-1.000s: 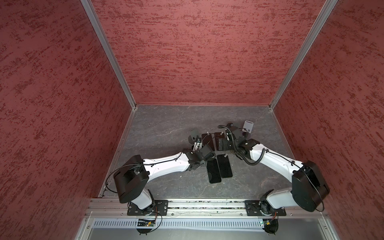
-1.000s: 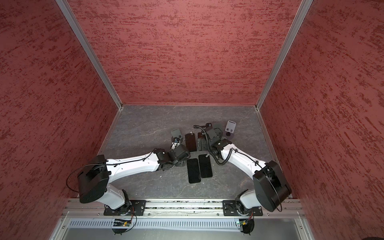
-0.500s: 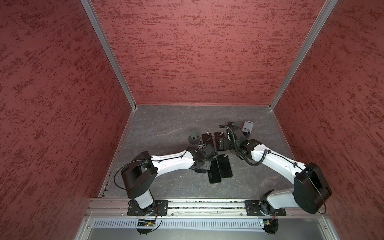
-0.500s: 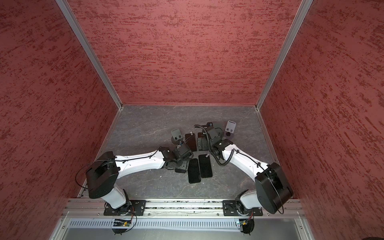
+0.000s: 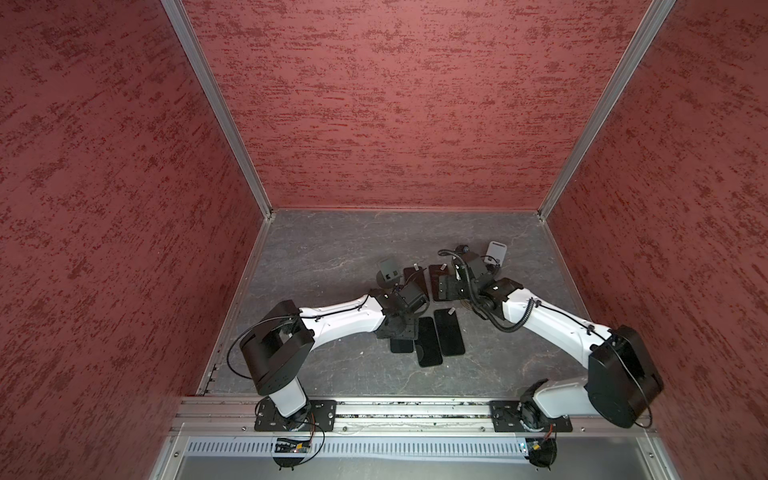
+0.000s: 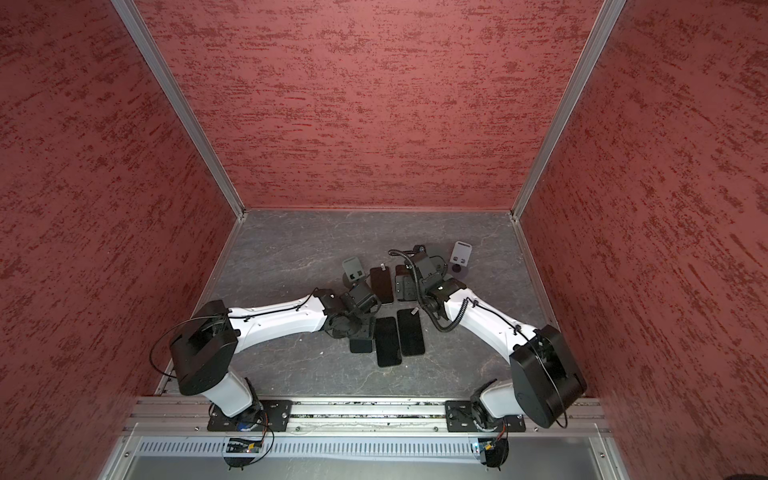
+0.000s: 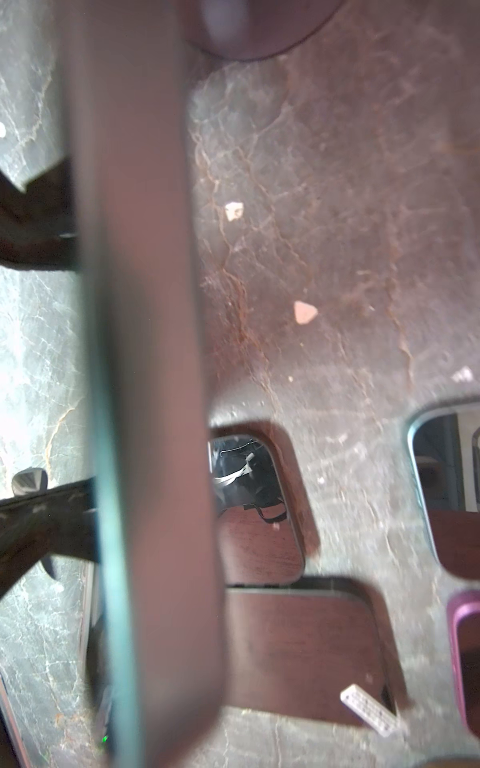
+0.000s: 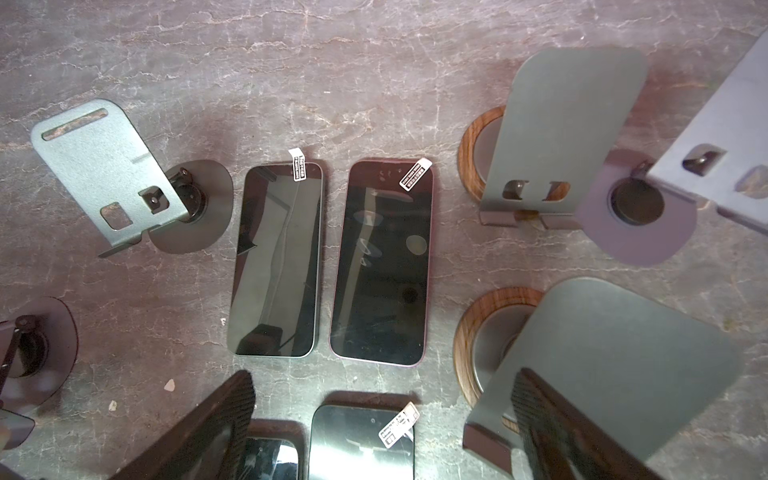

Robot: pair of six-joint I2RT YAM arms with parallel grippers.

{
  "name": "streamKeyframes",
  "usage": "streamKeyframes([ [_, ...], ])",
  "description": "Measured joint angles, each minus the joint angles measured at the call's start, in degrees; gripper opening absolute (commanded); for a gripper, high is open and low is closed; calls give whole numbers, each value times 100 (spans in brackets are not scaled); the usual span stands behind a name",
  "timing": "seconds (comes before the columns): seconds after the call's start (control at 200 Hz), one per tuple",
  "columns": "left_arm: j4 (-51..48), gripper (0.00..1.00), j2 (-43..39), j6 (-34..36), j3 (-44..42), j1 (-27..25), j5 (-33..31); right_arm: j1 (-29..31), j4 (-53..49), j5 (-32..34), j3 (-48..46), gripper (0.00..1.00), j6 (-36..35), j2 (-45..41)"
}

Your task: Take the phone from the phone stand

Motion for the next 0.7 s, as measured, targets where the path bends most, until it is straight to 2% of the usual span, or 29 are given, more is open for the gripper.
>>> streamKeyframes([
  [0.696,31,66,299,-470,-212,103,264,-7,138,0,-494,99,44,-103],
])
